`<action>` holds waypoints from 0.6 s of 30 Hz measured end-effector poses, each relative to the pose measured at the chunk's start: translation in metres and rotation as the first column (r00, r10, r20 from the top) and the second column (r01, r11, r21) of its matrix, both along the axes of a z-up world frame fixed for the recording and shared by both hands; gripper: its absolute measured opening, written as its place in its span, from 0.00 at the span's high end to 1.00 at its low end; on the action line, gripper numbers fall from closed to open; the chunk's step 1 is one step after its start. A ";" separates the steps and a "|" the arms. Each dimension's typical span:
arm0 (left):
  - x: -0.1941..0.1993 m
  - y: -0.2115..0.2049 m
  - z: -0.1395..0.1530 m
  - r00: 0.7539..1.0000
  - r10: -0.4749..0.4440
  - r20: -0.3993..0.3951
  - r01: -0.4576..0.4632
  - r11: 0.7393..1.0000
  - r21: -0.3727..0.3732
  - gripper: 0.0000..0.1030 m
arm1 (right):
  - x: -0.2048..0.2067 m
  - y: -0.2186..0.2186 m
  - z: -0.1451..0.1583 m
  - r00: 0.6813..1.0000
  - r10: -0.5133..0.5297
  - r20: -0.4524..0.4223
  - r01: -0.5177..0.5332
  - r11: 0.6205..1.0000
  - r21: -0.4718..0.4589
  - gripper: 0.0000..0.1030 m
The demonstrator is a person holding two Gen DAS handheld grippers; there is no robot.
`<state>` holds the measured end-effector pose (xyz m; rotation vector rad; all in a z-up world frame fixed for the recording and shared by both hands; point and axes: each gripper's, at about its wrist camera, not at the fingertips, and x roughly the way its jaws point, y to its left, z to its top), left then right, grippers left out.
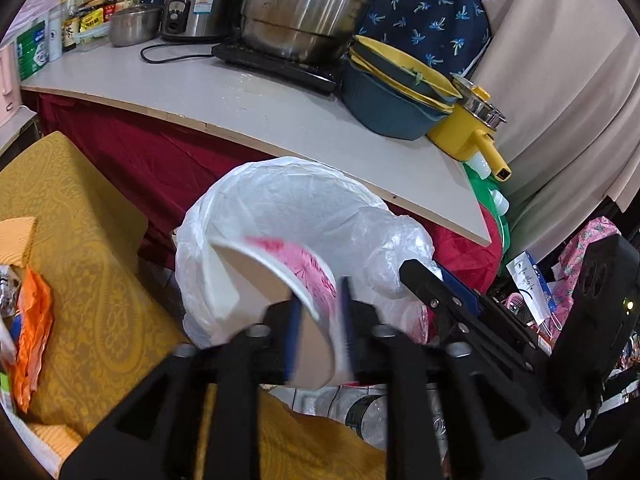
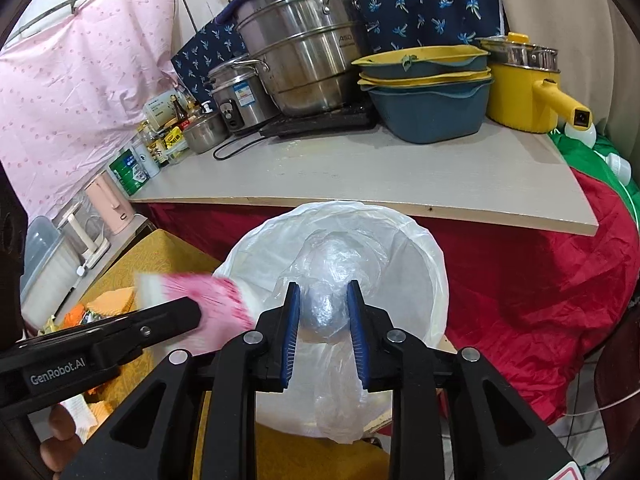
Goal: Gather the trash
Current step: 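Carry the pink cup and clear bag to the wastebasket and release both, then return both tools to the pile and grasp the red plastic bag with the left tool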
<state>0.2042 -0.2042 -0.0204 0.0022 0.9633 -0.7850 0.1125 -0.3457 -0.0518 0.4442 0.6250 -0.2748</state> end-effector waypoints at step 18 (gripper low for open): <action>0.000 0.054 0.027 0.984 0.155 0.086 -0.153 0.988 -0.033 0.40 | -0.004 0.029 0.032 0.998 0.011 0.063 -0.009 1.000 -0.027 0.47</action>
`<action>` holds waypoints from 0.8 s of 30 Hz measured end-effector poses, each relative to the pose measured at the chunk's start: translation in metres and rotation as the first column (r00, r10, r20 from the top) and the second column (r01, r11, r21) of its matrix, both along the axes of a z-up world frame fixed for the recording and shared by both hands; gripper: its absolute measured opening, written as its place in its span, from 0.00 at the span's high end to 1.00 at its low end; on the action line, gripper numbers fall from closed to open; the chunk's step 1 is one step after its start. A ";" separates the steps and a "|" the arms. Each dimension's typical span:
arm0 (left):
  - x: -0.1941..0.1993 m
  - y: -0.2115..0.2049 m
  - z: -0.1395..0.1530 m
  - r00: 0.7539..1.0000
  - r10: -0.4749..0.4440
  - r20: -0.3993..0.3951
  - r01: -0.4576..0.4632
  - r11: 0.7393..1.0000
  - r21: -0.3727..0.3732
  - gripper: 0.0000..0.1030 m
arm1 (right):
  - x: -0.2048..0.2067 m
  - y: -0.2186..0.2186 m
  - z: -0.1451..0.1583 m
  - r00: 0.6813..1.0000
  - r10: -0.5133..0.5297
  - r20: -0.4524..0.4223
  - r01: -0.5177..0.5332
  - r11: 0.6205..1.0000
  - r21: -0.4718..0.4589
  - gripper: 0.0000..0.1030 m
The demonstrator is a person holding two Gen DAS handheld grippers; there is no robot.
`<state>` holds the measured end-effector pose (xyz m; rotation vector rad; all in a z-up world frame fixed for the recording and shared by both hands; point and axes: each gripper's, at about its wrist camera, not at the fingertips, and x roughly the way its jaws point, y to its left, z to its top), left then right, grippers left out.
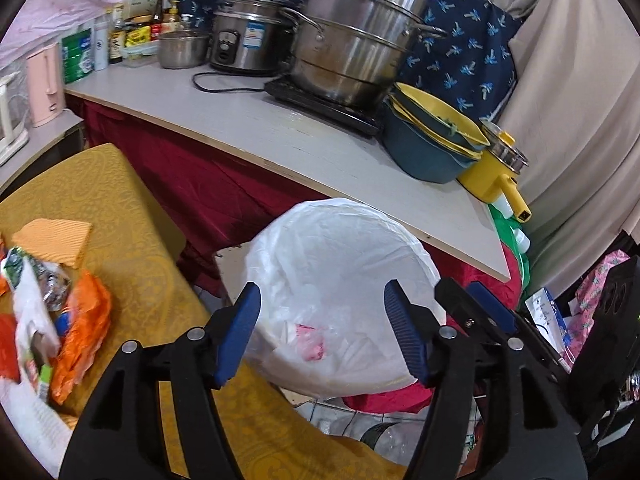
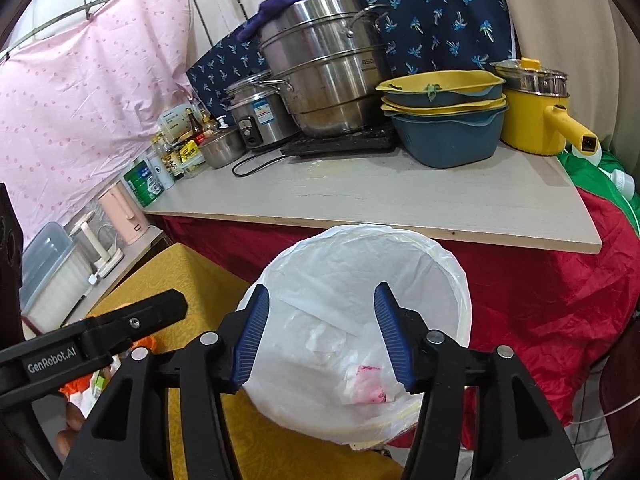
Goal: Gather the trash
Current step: 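Return both tools to the pile and grasp the red plastic bag with the left tool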
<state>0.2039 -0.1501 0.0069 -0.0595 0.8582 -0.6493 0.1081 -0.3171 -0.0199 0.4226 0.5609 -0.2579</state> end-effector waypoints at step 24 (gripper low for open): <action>-0.053 0.251 -0.013 0.923 0.382 -0.043 -0.381 0.924 0.035 0.30 | -0.006 0.170 0.012 0.965 0.257 -0.049 -0.257 0.966 0.006 0.41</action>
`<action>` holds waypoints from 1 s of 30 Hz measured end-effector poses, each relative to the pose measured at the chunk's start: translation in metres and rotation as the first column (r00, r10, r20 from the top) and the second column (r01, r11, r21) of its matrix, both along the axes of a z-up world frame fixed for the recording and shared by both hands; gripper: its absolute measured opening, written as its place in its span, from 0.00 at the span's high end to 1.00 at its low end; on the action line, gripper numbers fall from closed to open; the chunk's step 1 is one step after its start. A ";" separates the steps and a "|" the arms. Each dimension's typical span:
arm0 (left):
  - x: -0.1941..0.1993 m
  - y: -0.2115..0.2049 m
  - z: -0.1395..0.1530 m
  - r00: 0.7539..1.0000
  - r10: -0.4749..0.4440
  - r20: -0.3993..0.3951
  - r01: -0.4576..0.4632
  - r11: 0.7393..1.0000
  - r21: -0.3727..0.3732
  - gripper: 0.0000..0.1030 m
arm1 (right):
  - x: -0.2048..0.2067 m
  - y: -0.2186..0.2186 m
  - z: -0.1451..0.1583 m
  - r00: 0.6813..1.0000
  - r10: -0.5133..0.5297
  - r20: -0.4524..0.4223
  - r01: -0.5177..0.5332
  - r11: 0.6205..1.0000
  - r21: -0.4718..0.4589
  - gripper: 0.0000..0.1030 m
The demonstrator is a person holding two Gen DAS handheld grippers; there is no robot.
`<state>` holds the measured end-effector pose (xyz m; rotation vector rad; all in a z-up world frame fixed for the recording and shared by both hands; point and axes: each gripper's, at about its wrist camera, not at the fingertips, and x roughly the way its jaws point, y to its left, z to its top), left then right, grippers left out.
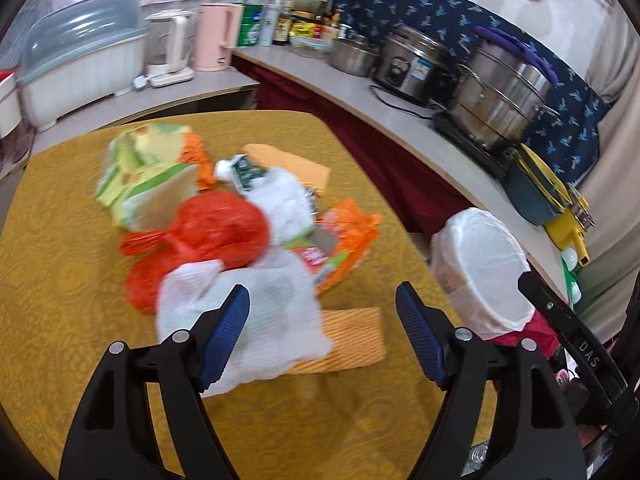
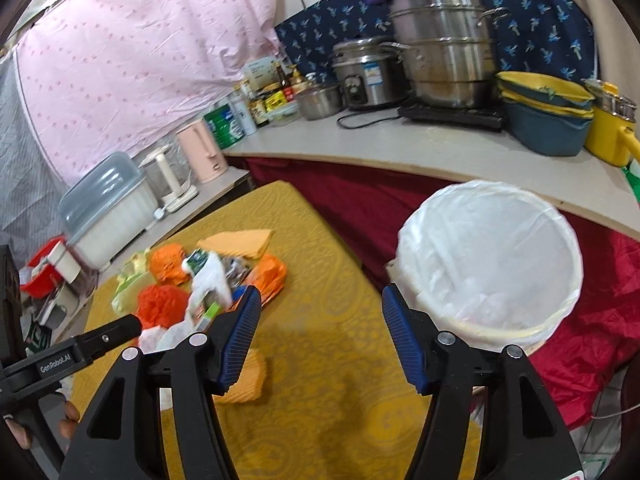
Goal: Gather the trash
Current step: 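Return both tools to the pile and grasp the red plastic bag with the left tool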
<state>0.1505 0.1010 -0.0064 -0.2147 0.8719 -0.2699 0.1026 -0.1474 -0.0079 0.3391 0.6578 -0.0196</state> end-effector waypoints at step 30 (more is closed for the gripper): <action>0.087 0.076 -0.077 0.997 0.032 -0.068 -0.034 0.999 -0.020 0.19 | 0.066 0.093 -0.051 0.973 0.161 -0.164 -0.157 0.987 0.036 0.41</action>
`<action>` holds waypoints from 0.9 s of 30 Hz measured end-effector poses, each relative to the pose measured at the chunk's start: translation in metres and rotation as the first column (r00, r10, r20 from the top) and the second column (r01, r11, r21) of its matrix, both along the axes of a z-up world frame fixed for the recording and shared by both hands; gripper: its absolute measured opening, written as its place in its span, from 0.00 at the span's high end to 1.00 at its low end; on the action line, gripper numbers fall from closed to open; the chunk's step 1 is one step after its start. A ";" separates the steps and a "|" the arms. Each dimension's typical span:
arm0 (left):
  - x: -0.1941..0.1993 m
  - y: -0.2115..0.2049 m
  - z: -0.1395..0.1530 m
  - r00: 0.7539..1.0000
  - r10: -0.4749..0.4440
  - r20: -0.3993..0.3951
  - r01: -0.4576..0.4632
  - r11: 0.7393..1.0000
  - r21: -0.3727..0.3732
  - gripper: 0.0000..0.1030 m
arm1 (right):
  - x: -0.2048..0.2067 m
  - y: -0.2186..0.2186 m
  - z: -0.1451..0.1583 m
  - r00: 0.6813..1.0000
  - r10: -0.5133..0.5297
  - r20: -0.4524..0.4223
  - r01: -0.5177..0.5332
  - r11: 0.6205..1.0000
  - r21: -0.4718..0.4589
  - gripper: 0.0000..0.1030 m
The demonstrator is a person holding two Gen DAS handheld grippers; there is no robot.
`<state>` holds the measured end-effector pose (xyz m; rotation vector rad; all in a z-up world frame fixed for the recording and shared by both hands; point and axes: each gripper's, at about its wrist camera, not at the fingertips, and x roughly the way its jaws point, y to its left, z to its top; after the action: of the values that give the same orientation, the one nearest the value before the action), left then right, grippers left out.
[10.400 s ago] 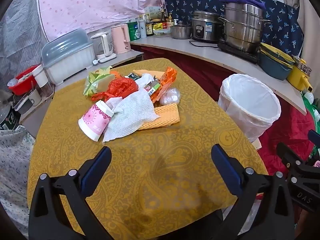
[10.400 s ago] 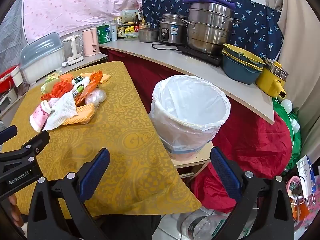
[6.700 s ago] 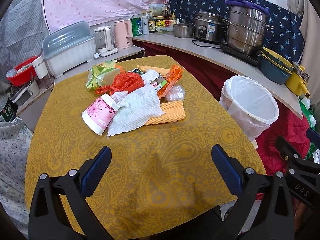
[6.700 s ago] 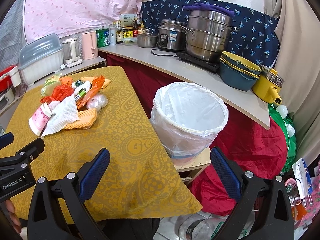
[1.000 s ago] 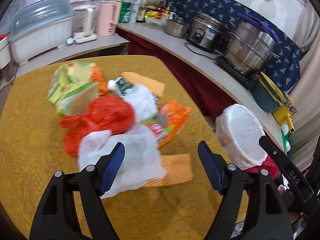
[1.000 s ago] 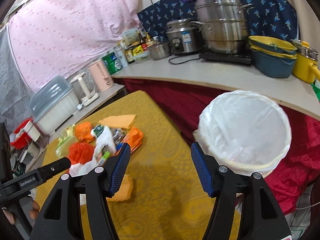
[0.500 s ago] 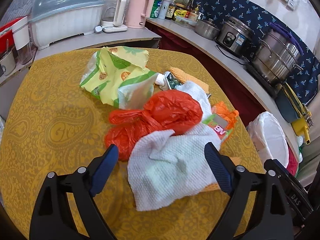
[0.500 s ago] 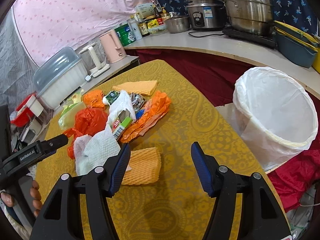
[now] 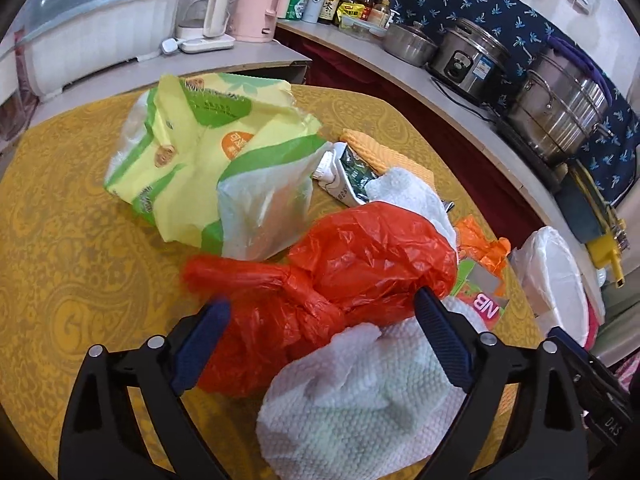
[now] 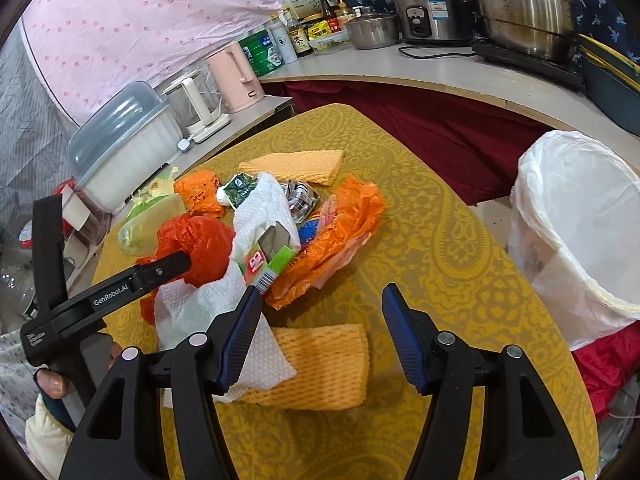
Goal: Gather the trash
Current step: 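Return both tools to the pile and grasp the red plastic bag with the left tool, then grasp the white paper towel with the right tool while the left tool holds the red bag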
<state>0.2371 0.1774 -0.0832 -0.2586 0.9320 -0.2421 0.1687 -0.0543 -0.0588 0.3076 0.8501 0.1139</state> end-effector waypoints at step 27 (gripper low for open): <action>-0.055 -0.008 0.035 0.998 -0.029 0.048 0.031 0.999 -0.039 0.72 | -0.007 0.038 -0.009 0.993 0.108 -0.041 -0.107 0.994 0.033 0.43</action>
<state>0.1825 0.1691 -0.0481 -0.2743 0.8856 -0.2929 0.1614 -0.0160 -0.0677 0.2939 0.9085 0.2210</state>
